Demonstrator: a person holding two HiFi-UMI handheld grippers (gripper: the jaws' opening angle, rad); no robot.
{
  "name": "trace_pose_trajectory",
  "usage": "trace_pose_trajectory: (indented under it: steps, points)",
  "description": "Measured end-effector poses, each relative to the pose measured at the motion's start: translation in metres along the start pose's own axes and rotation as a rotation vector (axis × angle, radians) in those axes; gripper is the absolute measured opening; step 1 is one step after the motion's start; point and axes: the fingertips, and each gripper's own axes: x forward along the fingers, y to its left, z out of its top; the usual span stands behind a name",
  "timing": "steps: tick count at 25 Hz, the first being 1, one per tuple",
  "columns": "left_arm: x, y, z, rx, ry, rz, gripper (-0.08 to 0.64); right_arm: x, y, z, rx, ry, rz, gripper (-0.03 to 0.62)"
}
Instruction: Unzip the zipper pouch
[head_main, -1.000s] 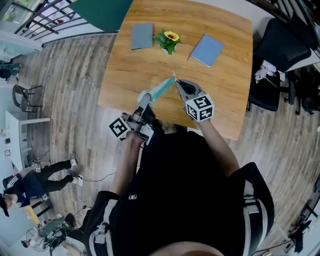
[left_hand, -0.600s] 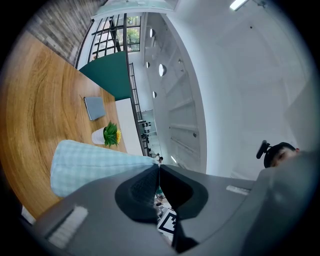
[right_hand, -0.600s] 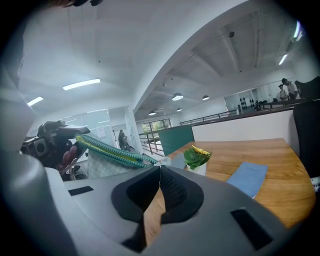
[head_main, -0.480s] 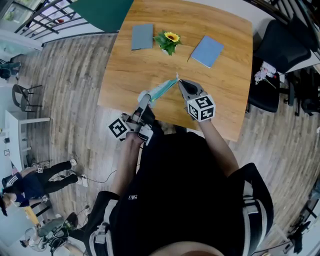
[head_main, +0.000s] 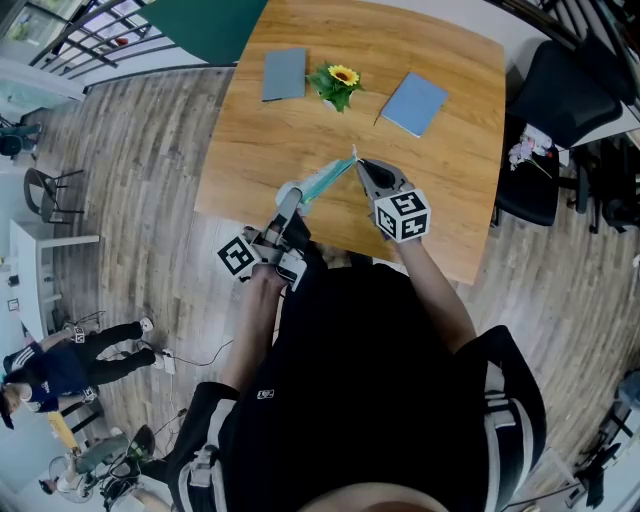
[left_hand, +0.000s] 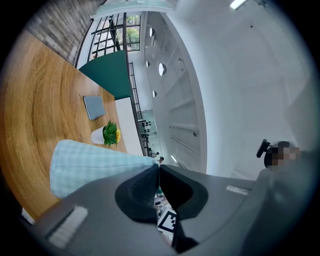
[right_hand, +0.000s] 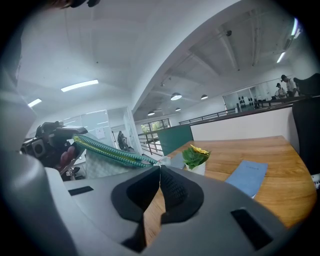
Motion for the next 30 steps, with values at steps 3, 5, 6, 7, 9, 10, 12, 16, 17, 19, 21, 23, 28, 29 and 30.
trace_pose_trajectory:
  steps: [3, 5, 6, 7, 9, 10, 12, 16, 17, 19, 21, 23, 28, 29, 30]
  points:
    - [-0.001, -0.001, 0.002, -0.005, -0.011, -0.01, 0.006, -0.001, 0.0, 0.001, 0.005, -0.007, 0.001, 0.006]
    - [-0.002, -0.002, 0.002, -0.005, -0.014, -0.013, 0.006, -0.002, 0.001, 0.0, 0.009, -0.007, 0.0, 0.006]
    - [-0.001, -0.002, 0.002, -0.005, -0.014, -0.013, 0.006, -0.003, 0.0, -0.001, 0.012, -0.006, 0.001, 0.008]
    - [-0.001, -0.002, 0.002, -0.003, -0.013, -0.012, 0.006, -0.003, 0.0, -0.001, 0.015, -0.004, 0.003, 0.008]
    - [0.0, -0.001, 0.002, 0.0, -0.012, -0.011, 0.006, -0.002, 0.001, -0.005, 0.018, 0.003, 0.015, 0.008]
    - [0.0, 0.0, 0.002, -0.001, -0.013, -0.009, 0.006, -0.001, 0.002, -0.007, 0.02, 0.007, 0.026, 0.009]
    - [-0.004, 0.002, 0.002, -0.001, -0.017, 0.001, 0.006, -0.001, 0.004, -0.012, 0.022, 0.018, 0.047, 0.012]
    - [-0.01, 0.006, 0.003, -0.007, -0.028, 0.017, 0.006, -0.001, 0.004, -0.023, 0.041, 0.048, 0.061, 0.044]
    - [-0.012, 0.006, 0.004, -0.009, -0.033, 0.018, 0.006, -0.001, 0.003, -0.026, 0.04, 0.056, 0.058, 0.049]
    - [-0.015, 0.006, 0.006, -0.014, -0.046, 0.016, 0.006, -0.002, -0.002, -0.029, 0.041, 0.067, 0.042, 0.038]
    - [-0.02, 0.005, 0.009, -0.013, -0.057, 0.016, 0.006, -0.005, -0.005, -0.03, 0.047, 0.071, 0.026, 0.035]
    - [-0.026, 0.004, 0.013, -0.007, -0.065, 0.02, 0.006, -0.009, -0.007, -0.029, 0.047, 0.071, 0.014, 0.032]
    - [-0.033, 0.007, 0.018, -0.004, -0.088, 0.023, 0.006, -0.02, -0.013, -0.027, 0.028, 0.046, -0.007, 0.028]
    - [-0.034, 0.008, 0.019, -0.004, -0.092, 0.023, 0.006, -0.023, -0.014, -0.027, 0.022, 0.042, -0.003, 0.025]
    - [-0.034, 0.008, 0.02, -0.003, -0.096, 0.023, 0.006, -0.026, -0.014, -0.028, 0.015, 0.04, 0.0, 0.023]
